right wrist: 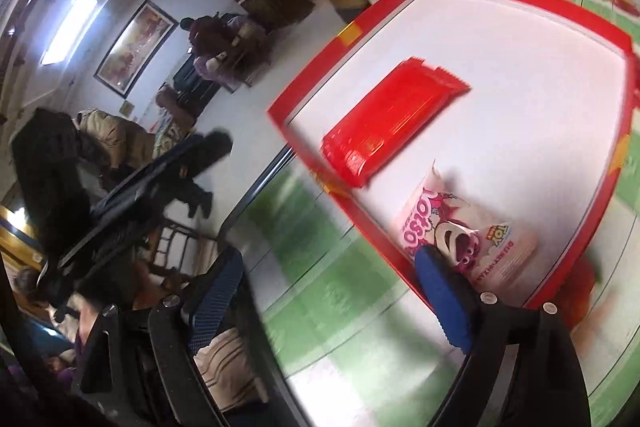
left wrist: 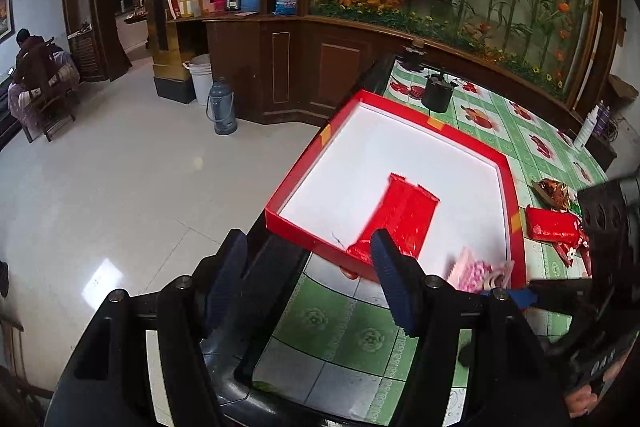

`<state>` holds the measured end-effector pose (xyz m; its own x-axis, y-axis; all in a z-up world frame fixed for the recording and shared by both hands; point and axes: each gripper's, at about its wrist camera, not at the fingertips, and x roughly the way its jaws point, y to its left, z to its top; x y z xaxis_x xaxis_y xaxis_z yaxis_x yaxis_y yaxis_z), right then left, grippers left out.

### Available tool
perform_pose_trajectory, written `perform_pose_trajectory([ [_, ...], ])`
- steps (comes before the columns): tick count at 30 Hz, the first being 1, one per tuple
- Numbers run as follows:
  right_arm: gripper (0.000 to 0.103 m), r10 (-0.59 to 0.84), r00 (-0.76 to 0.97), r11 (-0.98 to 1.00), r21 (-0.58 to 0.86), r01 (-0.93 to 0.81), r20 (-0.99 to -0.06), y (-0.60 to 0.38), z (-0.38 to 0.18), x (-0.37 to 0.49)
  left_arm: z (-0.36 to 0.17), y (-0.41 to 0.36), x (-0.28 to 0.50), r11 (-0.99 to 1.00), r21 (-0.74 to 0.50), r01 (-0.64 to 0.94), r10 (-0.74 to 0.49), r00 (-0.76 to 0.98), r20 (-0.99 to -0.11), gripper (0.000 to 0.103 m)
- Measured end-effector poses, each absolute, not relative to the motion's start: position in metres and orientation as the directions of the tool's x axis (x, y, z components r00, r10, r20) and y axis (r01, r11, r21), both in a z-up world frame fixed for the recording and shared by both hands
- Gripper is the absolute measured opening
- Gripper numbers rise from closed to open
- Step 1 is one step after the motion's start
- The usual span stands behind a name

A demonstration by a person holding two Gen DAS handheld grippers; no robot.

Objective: Organize snacks
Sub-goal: 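Lower both packets into the tray and open both tools, then grasp another long red packet with the left tool while the right tool grasps a red gold-print bag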

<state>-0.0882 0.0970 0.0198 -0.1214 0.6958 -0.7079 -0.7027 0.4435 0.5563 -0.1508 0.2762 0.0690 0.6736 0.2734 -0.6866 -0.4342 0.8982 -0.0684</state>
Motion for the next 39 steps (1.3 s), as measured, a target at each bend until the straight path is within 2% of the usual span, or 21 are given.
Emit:
perform_pose_trajectory([
  [3,0.089,0.672,-0.155,0.429,0.552,-0.716,-0.724,0.089,0.015,-0.102,0.069,0.273,-0.151,0.904,-0.068,-0.422,0.265,0.678,-0.685,0.064],
  [15,0.088,0.667,-0.268,0.318,0.591,-0.741,-0.695,0.024,0.016,-0.128,0.068,0.258,-0.142,0.92,-0.058,-0.389,0.242,0.676,-0.696,0.064],
  [18,0.088,0.721,-0.249,0.312,0.623,-0.718,-0.647,-0.001,0.024,-0.121,0.073,0.236,-0.133,0.942,-0.04,-0.333,0.216,0.694,-0.687,0.064],
  [22,0.088,0.808,-0.062,0.379,0.597,-0.707,-0.586,-0.071,0.052,-0.097,0.085,0.186,-0.117,0.98,0.01,-0.198,0.154,0.726,-0.67,0.064],
  [23,0.088,0.802,0.039,0.453,0.566,-0.689,-0.595,-0.098,0.058,-0.088,0.087,0.174,-0.113,0.986,0.023,-0.163,0.137,0.732,-0.668,0.067],
  [25,0.089,0.713,0.273,0.644,0.45,-0.618,-0.646,-0.145,0.065,-0.069,0.089,0.15,-0.104,0.994,0.046,-0.096,0.102,0.736,-0.669,0.077],
  [29,0.09,0.517,0.483,0.843,0.322,-0.431,-0.707,-0.209,0.057,-0.042,0.093,0.098,-0.085,0.996,0.076,0.034,0.026,0.74,-0.672,0.077],
  [31,0.09,0.444,0.515,0.889,0.29,-0.354,-0.733,-0.235,0.045,-0.031,0.091,0.073,-0.075,0.992,0.088,0.092,-0.008,0.732,-0.682,0.077],
  [33,0.09,0.443,0.497,0.891,0.305,-0.335,-0.746,-0.247,0.037,-0.025,0.089,0.051,-0.064,0.983,0.096,0.156,-0.047,0.719,-0.693,0.077],
  [39,0.089,0.415,0.464,0.895,0.26,-0.362,-0.783,-0.232,0.028,-0.009,0.081,0.013,-0.019,0.92,0.209,0.332,-0.071,0.666,-0.742,0.077],
])
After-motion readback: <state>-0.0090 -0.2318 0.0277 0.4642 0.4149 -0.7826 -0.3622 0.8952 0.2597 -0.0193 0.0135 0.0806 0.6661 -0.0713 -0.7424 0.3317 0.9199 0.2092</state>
